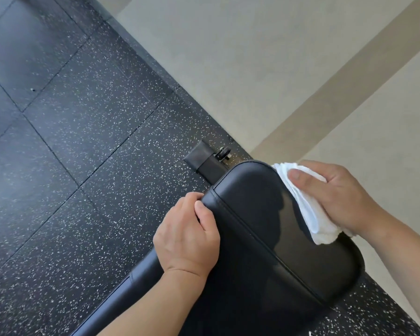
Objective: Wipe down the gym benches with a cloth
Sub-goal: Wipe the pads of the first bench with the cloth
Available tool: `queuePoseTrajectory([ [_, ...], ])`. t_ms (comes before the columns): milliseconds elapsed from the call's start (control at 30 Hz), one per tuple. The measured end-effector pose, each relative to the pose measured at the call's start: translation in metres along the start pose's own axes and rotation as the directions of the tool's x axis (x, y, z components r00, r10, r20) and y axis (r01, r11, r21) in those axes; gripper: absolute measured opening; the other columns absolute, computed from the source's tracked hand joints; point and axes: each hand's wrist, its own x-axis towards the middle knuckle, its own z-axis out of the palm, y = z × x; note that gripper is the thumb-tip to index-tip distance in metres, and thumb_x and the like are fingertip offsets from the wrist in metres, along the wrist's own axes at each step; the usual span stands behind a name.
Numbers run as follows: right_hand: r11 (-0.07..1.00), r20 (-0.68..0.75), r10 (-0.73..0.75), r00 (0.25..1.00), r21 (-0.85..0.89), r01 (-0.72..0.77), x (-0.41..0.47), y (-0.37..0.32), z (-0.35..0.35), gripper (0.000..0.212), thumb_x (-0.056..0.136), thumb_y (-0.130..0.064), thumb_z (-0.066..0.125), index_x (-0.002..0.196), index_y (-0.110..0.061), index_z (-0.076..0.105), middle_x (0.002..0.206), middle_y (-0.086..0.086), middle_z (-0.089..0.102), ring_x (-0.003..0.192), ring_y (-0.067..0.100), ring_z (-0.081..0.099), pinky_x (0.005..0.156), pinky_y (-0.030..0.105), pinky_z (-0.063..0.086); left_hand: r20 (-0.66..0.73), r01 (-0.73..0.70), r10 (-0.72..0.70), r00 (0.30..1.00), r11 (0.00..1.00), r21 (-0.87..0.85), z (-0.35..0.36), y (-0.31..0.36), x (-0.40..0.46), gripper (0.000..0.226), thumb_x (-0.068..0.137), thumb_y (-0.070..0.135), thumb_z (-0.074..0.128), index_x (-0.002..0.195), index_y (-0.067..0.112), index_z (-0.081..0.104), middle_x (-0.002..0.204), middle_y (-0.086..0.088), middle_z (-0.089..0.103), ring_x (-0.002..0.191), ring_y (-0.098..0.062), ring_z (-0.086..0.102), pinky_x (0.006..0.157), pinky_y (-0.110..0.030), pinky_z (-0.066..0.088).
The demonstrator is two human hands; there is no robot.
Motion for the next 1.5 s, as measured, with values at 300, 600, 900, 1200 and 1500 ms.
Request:
queuePoseTrajectory([
  [300,0.996,0.101,-0.059,0.993,-0.055,0.065,0.072,-0.040,0.036,0.043,0.097,-0.040,0.070,0.066,-0.016,0.053,0.059,-0.005,0.043,0.055,0.011,0.040,0.053,0.026,0.033,-0.002,0.023,-0.023,1.000,0.999,0.046,0.002,-0.001,-0.001,0.045,0.093,0.047,0.009,0.100,0.037,0.053,0.072,0.017,0.044,0.073,-0.016,0.040,0.068,-0.035,0.025],
  [600,0.999,-0.078,0.019,0.997,0.050,-0.015,-0.053,0.028,-0.018,0.039,0.089,-0.058,0.070,0.084,-0.019,0.073,0.070,0.007,0.065,0.061,0.014,0.059,0.061,0.028,0.048,-0.018,0.023,-0.022,1.000,0.998,0.054,0.005,-0.004,-0.001,0.044,0.094,0.045,0.011,0.098,0.036,0.054,0.067,0.015,0.044,0.074,-0.026,0.046,0.071,-0.037,0.029],
  [900,0.997,-0.269,-0.027,0.963,0.063,0.046,-0.066,0.039,-0.008,0.048,0.093,-0.045,0.071,0.066,-0.014,0.047,0.059,0.000,0.043,0.055,0.012,0.043,0.055,0.027,0.036,-0.051,0.007,-0.005,0.999,0.999,0.052,0.008,-0.006,0.001,0.052,0.093,0.045,0.010,0.099,0.028,0.059,0.067,0.012,0.039,0.078,-0.032,0.045,0.075,-0.040,0.031],
  [1200,0.998,-0.485,-0.033,0.874,0.038,0.059,-0.076,0.045,0.004,0.048,0.092,-0.042,0.069,0.064,-0.016,0.039,0.057,-0.009,0.036,0.053,0.010,0.038,0.055,0.026,0.033,-0.072,-0.018,0.022,0.997,0.999,0.047,0.008,-0.009,0.002,0.046,0.094,0.041,0.012,0.081,0.022,0.052,0.068,0.007,0.041,0.078,-0.034,0.046,0.074,-0.043,0.035],
  [1500,0.975,-0.925,-0.068,0.374,0.019,0.223,-0.143,0.084,0.107,0.045,0.099,-0.033,0.065,0.069,-0.013,0.038,0.071,-0.001,0.040,0.065,0.017,0.040,0.062,0.023,0.034,-0.065,-0.029,0.030,0.997,0.999,0.024,0.008,-0.008,0.000,0.047,0.095,0.041,0.012,0.085,0.023,0.054,0.104,-0.020,0.069,0.085,-0.035,0.046,0.079,-0.046,0.036],
])
